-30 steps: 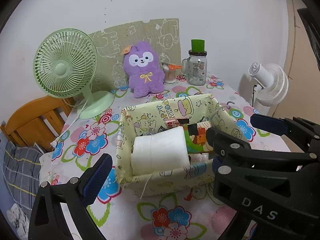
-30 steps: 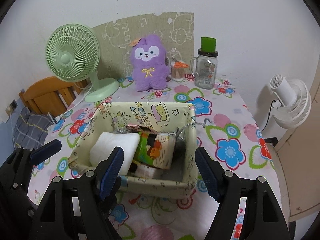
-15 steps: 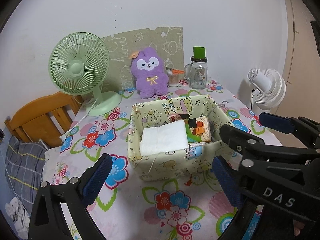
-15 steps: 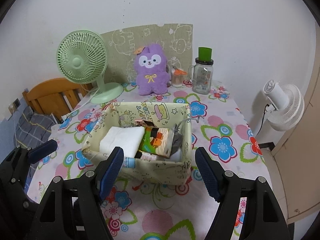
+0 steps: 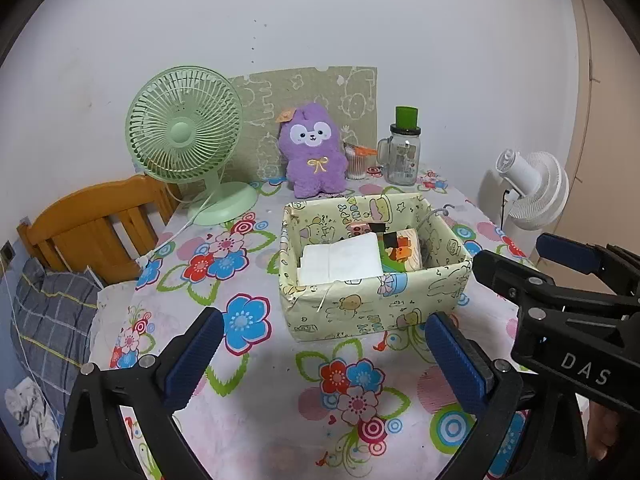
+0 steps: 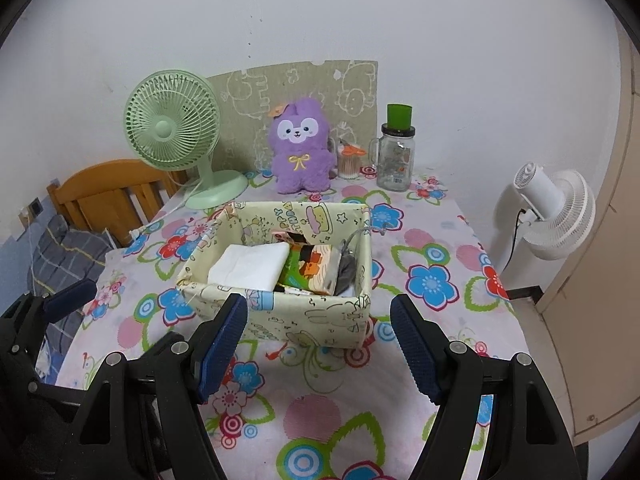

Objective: Organize soft objects

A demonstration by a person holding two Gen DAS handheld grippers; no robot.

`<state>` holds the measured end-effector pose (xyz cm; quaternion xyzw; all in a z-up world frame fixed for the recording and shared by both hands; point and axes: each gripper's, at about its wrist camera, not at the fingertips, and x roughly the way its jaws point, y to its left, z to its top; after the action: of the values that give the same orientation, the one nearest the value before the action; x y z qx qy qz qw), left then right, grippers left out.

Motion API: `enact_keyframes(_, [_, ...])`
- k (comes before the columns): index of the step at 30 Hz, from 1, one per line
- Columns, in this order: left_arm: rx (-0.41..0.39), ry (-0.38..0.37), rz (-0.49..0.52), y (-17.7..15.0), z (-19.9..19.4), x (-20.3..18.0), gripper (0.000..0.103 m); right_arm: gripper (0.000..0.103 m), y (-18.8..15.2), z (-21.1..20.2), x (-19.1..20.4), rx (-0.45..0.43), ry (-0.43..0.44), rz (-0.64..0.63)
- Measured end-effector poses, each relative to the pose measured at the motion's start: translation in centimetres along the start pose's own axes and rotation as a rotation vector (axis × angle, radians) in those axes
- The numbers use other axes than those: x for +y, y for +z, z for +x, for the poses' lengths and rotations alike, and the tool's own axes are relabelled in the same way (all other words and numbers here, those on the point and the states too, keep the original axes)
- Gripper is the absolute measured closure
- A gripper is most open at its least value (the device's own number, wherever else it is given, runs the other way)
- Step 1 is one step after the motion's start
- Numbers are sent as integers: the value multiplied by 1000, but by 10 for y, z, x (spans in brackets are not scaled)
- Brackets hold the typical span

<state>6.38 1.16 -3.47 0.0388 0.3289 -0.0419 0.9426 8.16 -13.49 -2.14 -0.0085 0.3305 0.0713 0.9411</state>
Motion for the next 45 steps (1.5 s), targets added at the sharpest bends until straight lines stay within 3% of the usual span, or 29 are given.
enact_keyframes(16, [-58,26,-55,-9,-33,11,0,26,-14,-39,-5,-50,-29,22])
enact_keyframes(20, [-75,39,-62,-10,-41,12,0,18,-16,-51,-5,-81,-41,25])
enact_keyframes(23, [-83,59,-70,-13,-48,13,0,17,-17,-61,-6,-108,-50,29])
enact_keyframes(32, [-130,45,-85,-17,-67,15,0,15,-24,-72,-4,-135,-31,28])
enact_keyframes(45, [-120,24,-107,-18,-65,17,0,8,-32,-75,-6,-152,-38,47])
